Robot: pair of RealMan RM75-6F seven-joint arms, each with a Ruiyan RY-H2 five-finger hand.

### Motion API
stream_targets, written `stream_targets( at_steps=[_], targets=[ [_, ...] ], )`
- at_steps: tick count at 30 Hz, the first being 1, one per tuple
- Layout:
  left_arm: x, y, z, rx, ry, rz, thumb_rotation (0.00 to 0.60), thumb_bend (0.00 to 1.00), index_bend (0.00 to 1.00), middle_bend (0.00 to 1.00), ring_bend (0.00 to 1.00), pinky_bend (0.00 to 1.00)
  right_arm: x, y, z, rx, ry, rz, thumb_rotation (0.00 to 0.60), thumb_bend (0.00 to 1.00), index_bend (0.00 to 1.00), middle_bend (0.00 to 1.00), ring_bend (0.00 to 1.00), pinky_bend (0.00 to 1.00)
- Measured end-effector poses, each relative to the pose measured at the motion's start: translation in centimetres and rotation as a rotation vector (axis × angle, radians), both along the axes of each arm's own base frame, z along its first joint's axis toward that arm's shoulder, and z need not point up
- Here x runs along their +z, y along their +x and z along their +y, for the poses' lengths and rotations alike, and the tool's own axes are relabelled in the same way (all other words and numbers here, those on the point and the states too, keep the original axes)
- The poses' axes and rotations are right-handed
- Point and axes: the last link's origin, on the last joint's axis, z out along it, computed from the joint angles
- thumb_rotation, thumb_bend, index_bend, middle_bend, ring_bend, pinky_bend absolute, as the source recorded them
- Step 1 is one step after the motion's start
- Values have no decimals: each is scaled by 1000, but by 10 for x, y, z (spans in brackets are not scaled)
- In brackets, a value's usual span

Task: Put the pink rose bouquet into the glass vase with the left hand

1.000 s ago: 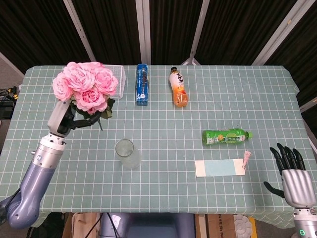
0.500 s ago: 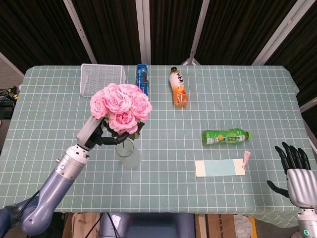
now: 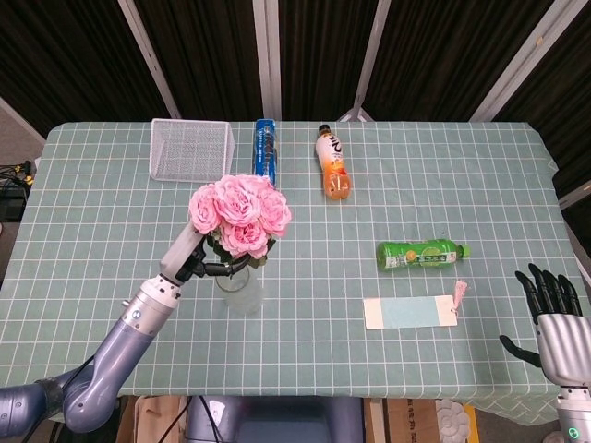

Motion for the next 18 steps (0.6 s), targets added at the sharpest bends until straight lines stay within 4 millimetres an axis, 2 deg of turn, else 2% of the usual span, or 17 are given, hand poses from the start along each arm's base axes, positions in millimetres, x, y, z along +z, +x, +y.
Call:
stream_targets(
  at_steps=[7, 10, 13, 18],
  targets=[
    [-22, -17, 0, 9, -35, 70, 600, 463, 385, 411, 276, 439, 1, 0, 0, -1, 0, -2, 600, 154, 116, 36, 1, 0],
    [-28, -22, 0, 9, -50, 88, 600, 456, 378, 385, 236, 397, 1, 0, 0, 0, -1, -2, 600, 154, 116, 36, 0, 0],
    [-32, -27, 1, 14, -58, 99, 600, 418, 354, 316, 151, 277, 1, 0, 0, 0, -2, -1, 600, 155, 116, 36, 0, 0],
    [-38, -32, -2, 4, -89, 123, 600, 319, 284, 192, 38, 149, 1, 0, 0, 3, -3, -2, 600, 154, 116, 36, 0, 0]
  ],
)
